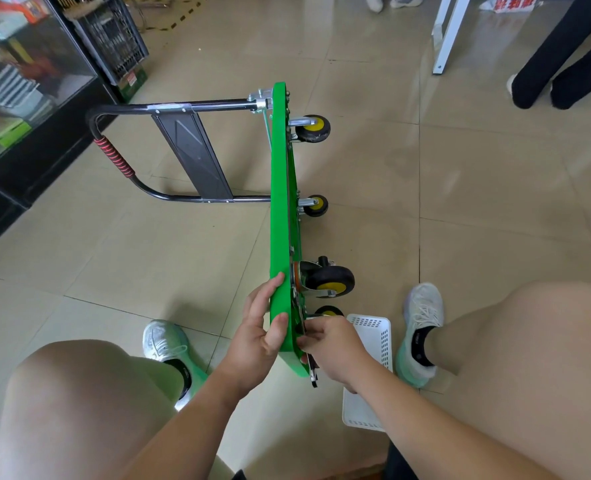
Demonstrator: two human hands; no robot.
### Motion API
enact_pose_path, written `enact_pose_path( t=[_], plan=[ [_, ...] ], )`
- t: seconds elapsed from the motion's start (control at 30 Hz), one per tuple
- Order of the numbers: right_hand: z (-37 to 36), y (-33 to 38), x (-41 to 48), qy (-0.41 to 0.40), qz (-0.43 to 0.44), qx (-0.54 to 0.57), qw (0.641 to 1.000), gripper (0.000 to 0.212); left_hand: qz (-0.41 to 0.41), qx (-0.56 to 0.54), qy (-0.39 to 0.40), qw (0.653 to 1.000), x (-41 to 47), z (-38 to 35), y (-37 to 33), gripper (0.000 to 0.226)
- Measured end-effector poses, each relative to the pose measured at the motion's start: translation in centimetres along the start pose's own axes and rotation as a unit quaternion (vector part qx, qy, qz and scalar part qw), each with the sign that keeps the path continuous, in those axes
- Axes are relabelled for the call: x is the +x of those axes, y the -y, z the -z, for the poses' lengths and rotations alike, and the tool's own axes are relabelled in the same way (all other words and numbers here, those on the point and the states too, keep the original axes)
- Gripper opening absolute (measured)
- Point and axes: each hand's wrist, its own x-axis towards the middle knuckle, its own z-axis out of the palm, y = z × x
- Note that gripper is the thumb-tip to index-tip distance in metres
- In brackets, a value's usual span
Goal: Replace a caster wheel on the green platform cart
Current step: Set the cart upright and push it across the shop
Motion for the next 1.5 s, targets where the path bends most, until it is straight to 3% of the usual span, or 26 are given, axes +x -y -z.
enact_pose_path(
  t=[0.2,0.33,0.53,0.63,0.73,0.83,0.9,1.07,1.2,1.3,1.5],
  plan=[
    [1.4,-1.4,0.4,-0.009,-0.013,-0.039,0.999,0.018,-0.011,0.006,-0.002,1.0,0.1,0.1,-0.7,0.051],
    [3.2,-4.0,0.8,-0.066,-0.053,-0.073,0.994,0.004,-0.004,-0.028,-0.008,1.0,0.7,0.6,-1.1,0.053],
    [5.0,-8.5,2.4,-0.172,-0.16,0.01,0.972,0.015,-0.013,-0.015,-0.012,1.0,2.1,0.6,-1.7,0.049],
    [5.4,-10.4,4.1,-0.207,-0.235,0.109,0.943,0.01,-0.02,0.056,0.011,0.998,3.2,0.2,-2.5,0.056],
    [5.9,-12.4,7.5,-0.25,-0.298,0.138,0.911,0.021,-0.013,0.082,0.035,0.996,3.4,0.6,-2.6,0.062],
    [6.6,-13.7,10.4,-0.236,-0.329,0.109,0.908,0.013,-0.008,0.087,0.045,0.995,3.1,1.0,-2.4,0.061],
    [7.1,-15.4,12.3,-0.227,-0.342,0.056,0.91,0.024,0.007,0.074,0.038,0.996,2.7,1.0,-2.5,0.062],
    [8.2,-19.3,16.1,-0.233,-0.409,-0.078,0.879,0.022,-0.001,0.062,0.016,0.998,2.9,0.6,-2.1,0.072],
    [7.5,-19.1,16.3,-0.181,-0.409,-0.146,0.882,0.042,-0.007,0.045,-0.001,0.999,3.2,0.3,-2.0,0.07],
    [7.4,-19.8,17.2,-0.14,-0.428,-0.131,0.883,0.024,-0.025,0.047,-0.023,0.998,3.2,-0.2,-1.2,0.071],
    [9.2,-16.5,16.5,-0.069,-0.363,-0.245,0.896,0.032,-0.008,0.026,-0.025,0.999,3.1,-0.6,-0.8,0.063]
  ],
)
